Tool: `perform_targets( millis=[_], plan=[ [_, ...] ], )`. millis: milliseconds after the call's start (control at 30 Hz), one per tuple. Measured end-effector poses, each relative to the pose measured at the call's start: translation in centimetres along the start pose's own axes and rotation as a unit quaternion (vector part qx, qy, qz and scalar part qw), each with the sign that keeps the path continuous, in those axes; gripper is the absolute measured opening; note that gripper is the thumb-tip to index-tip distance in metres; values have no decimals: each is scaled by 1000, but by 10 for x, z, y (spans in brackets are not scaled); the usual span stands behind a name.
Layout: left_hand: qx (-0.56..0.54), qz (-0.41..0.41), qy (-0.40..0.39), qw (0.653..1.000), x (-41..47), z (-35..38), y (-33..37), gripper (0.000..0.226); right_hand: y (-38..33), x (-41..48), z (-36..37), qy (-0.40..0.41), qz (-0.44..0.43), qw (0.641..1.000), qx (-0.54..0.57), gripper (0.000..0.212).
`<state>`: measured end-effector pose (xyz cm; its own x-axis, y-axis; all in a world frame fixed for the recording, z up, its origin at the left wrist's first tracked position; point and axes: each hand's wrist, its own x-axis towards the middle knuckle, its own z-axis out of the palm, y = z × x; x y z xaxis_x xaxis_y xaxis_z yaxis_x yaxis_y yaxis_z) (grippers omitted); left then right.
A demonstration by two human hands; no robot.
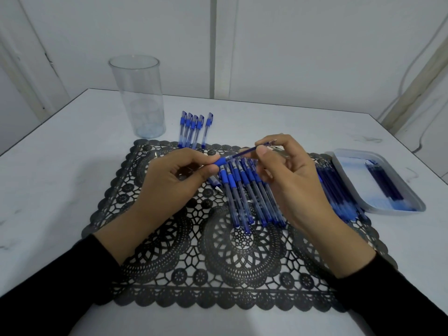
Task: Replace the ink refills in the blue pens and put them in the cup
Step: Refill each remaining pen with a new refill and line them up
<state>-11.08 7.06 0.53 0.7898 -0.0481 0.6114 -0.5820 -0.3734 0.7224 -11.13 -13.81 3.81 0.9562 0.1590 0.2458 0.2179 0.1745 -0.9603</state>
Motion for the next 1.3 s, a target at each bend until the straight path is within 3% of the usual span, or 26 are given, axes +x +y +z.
perform_targets(
  millis=[267, 600, 700, 767, 867, 1000, 1100, 1300],
  plan=[
    [15, 7, -11, 1000, 1, -1, 0, 19, 7, 5, 7, 26, -2, 998, -60, 12],
    [33, -8, -23, 999, 2, -9, -7, 23, 12, 18, 14, -38, 34, 997, -59, 14],
    [37, -32, -29, 998, 3, -21, -11, 23, 14, 21, 15, -61, 72, 989, -111, 19],
    [54, -44, -27, 997, 2, -30, -13, 23, 18, 20, 15, -86, 44, 967, -234, 14],
    [81, -61, -30, 994, 0, -39, -19, 22, 24, 18, 17, -127, -68, 880, -452, 7],
    [96, -69, -33, 992, -2, -41, -19, 21, 33, 14, 21, -138, -146, 808, -553, 12],
    [98, -62, -46, 992, -4, -39, -15, 21, 34, 12, 24, -136, -153, 787, -582, 13],
    [103, -64, -53, 991, -6, -39, -13, 22, 37, 11, 28, -142, -147, 778, -595, 12]
  ],
)
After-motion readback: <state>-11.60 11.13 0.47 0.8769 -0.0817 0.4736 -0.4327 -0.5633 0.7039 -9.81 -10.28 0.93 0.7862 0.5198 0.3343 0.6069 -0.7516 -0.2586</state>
